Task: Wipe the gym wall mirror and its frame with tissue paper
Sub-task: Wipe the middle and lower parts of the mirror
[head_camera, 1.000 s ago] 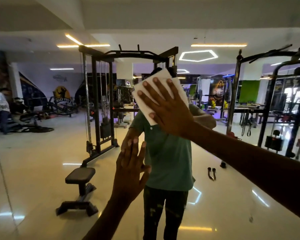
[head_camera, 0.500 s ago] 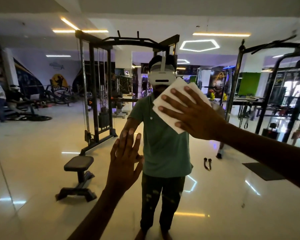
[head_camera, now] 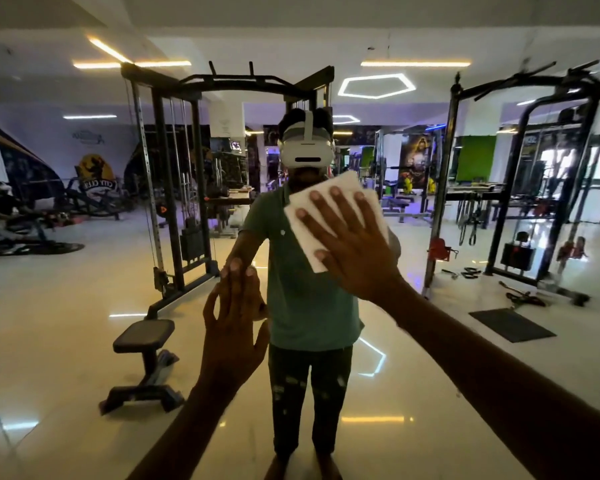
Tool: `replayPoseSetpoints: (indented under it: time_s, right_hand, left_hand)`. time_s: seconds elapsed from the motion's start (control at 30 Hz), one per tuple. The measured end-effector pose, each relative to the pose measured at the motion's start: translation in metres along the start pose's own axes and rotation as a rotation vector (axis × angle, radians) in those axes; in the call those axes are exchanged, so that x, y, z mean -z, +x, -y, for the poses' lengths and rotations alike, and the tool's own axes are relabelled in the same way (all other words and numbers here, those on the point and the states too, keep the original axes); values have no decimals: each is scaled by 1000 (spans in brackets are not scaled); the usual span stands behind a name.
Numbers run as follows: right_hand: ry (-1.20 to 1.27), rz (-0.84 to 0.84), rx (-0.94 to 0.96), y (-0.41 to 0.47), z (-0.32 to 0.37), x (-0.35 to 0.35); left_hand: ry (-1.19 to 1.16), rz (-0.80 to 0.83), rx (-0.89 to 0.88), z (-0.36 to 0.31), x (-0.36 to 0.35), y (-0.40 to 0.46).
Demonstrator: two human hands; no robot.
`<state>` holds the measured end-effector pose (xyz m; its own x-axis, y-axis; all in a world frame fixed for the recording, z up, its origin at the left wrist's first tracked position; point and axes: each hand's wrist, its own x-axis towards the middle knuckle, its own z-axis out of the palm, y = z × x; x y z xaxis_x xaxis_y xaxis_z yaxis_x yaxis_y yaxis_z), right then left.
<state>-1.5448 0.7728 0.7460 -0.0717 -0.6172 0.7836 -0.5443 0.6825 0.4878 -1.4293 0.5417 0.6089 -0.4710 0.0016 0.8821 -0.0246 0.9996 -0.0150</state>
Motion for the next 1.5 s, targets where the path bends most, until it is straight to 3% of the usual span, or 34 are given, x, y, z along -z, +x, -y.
replayPoseSetpoints:
  time_s: [0.17,0.3,0.43,0.53,0.6,0.77,0.93,1.0,1.07,1.13,1.2,1.27,1.33,1.43,1.5]
  right_hand:
    - [25,-43,-525,-90,-35,2]
    - [65,-111,-802,-43,-1,-1]
    - [60,-82,-432,10,20,-4]
    - [54,-39,-134,-1,-13,1]
    - [17,-17,-126,-34,-47,4]
    - [10,-79,-507,-123,-109,15]
    - [5,-190,-985,-89,-64,0]
    - [42,-146,-825,-75,-38,-7]
    - [74,-57,-444,-77,-31,-9]
    - [49,1,-107,-80,-60,-2]
    - [-27,53,50,-85,-106,9]
    - [-57,10,-71,-102,-148,18]
    - [-53,-94,-352,-121,-165,21]
    - [-66,-190,-898,-112,-129,5]
    - [-11,-222,-1085,-82,-84,1]
  left_hand:
    - [-80,17,-27,-53,14,44]
    - [2,79,-16,-64,12,60]
    - [30,106,-30,-56,4,56]
    - [67,82,-44,-55,2,55]
    - [93,66,-31,-55,1,53]
    - [-29,-10,-44,-98,5,71]
    - [12,2,-92,-131,0,106]
    - [71,18,-130,-124,-3,105]
    - [83,6,-169,-117,-5,103]
    - [85,16,-174,-112,-6,102]
    - [82,23,-170,-112,-9,102]
    - [72,31,-166,-112,-10,102]
    - [67,21,-165,-112,-10,102]
    - [70,1,-159,-116,-10,101]
    - [111,-1,-160,-120,-9,101]
